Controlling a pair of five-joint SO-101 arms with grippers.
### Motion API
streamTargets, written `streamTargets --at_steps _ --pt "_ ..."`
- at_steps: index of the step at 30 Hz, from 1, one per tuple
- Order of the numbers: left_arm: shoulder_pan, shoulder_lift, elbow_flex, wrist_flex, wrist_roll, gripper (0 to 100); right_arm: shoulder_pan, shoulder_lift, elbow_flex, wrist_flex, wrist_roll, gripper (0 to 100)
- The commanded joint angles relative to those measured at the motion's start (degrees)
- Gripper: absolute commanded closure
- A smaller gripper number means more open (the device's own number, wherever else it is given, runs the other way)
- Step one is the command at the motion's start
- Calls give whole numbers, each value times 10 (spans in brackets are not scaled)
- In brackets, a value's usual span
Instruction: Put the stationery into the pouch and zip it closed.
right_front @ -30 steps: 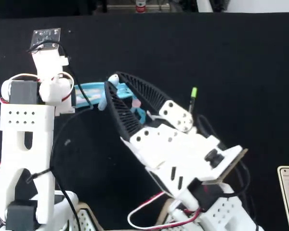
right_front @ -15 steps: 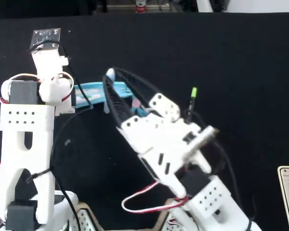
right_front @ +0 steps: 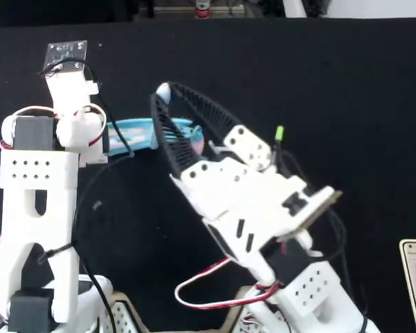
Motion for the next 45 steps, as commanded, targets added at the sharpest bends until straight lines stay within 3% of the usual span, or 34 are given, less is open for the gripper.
streamTargets --at_steps 1,11,24,27,33,40,45 --pt "-6 6 22 5 3 970 7 21 -58 -11 3 988" --pt "-6 6 22 8 2 970 8 118 -80 -12 4 988" --pt "-9 6 22 6 1 970 8 124 -26 4 4 986" --pt "-9 6 22 5 1 970 4 124 -25 86 4 972" --pt "-9 6 22 5 0 970 4 125 -128 337 2 797" --pt "-10 6 22 5 0 970 13 124 -291 499 4 805" --pt "-10 6 22 5 0 970 105 129 -371 631 2 897"
